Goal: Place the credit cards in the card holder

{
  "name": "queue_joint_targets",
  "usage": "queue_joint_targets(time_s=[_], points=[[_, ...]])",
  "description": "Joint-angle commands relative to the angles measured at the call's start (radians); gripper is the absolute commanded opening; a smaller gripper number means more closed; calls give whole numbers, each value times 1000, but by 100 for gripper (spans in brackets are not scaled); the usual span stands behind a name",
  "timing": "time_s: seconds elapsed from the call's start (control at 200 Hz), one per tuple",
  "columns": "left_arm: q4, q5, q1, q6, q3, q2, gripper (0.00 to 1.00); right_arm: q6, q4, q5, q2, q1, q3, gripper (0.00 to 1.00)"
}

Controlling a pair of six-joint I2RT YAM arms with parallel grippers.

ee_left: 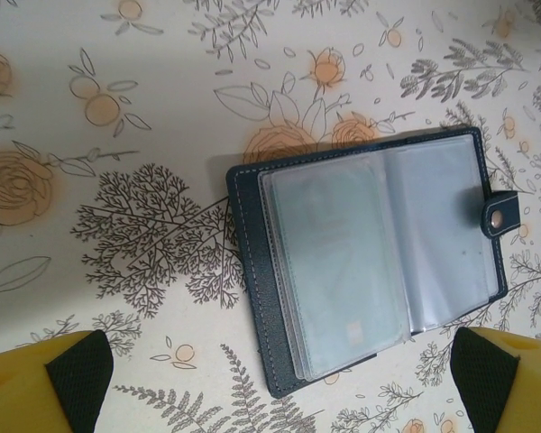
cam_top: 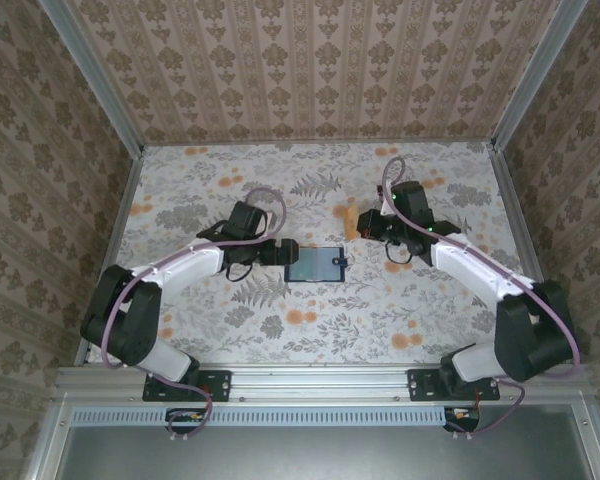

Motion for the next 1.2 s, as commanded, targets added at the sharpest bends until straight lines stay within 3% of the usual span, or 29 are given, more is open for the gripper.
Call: queue_joint_targets(time_s=[0.0,0.355,0.825,1.01,1.195], points=[[33,53,-11,-4,18,36,100,232,311,-301,89,9,-88,0],[15,48,-18,-2,33,97,100,231,358,-392,273,47,-120,0],[40,59,4,-44,18,164,93,199,343,-344,335,57,-125,0],[71,80,10,-60,1,173,71,216,358,-333,329,57,-140,0],[72,69,10,-57,-1,172,70,226,400,-322,306,57,-175,0]])
